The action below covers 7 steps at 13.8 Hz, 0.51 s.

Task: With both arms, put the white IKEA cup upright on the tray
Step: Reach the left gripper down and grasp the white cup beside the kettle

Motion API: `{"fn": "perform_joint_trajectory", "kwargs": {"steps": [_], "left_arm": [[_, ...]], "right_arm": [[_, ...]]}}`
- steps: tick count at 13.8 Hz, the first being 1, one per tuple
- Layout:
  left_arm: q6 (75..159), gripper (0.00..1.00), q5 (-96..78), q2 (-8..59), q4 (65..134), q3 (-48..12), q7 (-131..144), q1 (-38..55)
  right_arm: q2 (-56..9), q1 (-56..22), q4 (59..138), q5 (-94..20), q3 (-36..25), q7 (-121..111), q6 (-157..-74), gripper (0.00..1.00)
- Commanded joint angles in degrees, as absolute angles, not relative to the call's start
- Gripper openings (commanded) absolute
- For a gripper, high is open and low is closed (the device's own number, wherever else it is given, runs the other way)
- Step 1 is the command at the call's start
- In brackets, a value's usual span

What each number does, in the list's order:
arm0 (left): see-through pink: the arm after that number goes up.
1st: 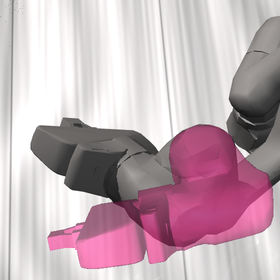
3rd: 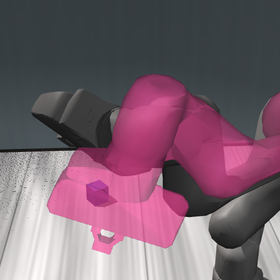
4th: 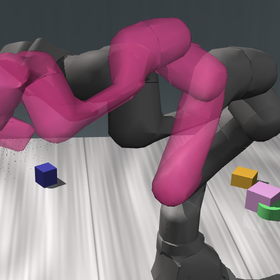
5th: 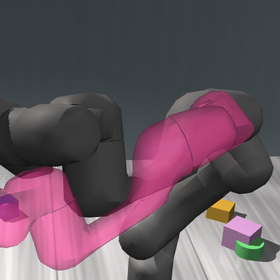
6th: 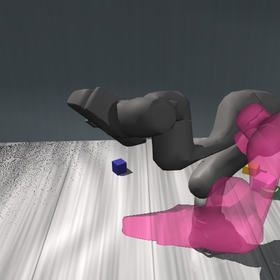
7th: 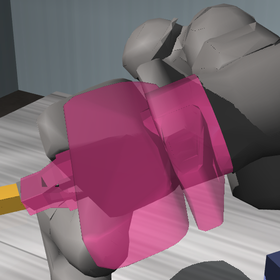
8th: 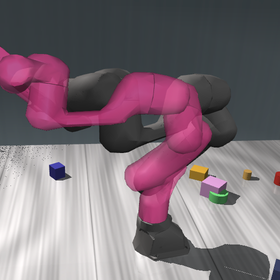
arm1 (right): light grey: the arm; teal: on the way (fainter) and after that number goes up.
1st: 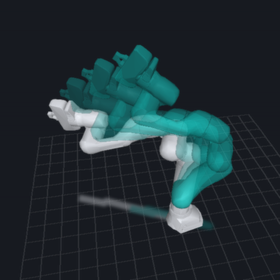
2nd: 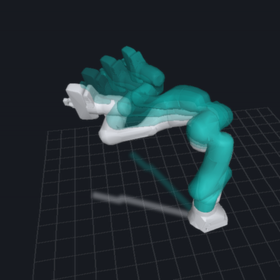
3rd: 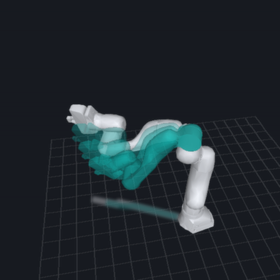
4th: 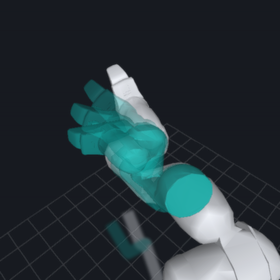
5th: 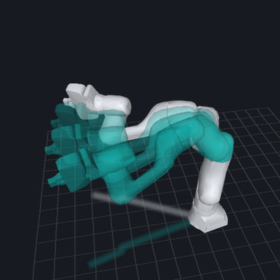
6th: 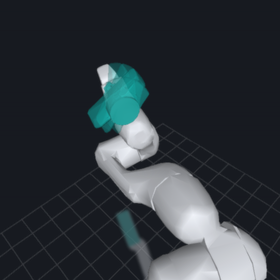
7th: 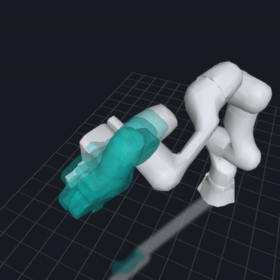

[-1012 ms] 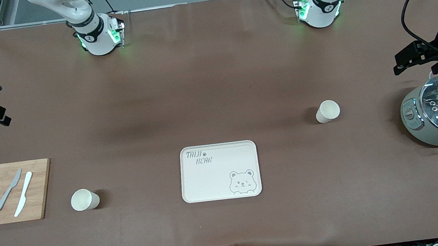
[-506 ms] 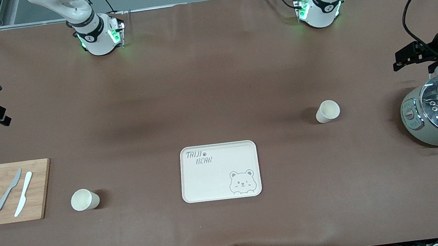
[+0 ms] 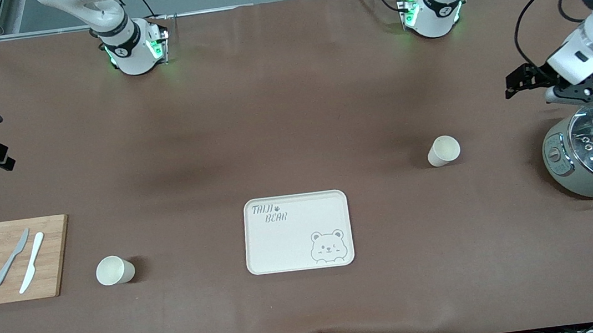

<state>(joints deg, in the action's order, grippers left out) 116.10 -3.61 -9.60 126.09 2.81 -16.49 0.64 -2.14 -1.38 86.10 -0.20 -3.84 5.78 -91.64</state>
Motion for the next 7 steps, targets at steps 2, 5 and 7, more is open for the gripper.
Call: {"fn": "perform_joint_trajectory", "kwargs": {"steps": [2,5,7], "left_arm": [[130.82,1.0,-3.43,-11.52,137.17,2.2,-15.74,0.88],[138.67,1.0,-3.43,-7.05,138.34,-0.87,-12.14,0.97],[143.59,1.0,-3.43,-3.53,138.34,-1.66,-10.56,1.05]], "right_arm": [[-1.14,-1.49,86.92,-1.14,-4.22,5.19,-92.02,1.0],[-1.14,-1.5,86.92,-1.14,-4.22,5.19,-91.93,1.0],[-1.14,-1.49,86.92,-1.14,-4.22,5.19,-91.93,1.0]]}}
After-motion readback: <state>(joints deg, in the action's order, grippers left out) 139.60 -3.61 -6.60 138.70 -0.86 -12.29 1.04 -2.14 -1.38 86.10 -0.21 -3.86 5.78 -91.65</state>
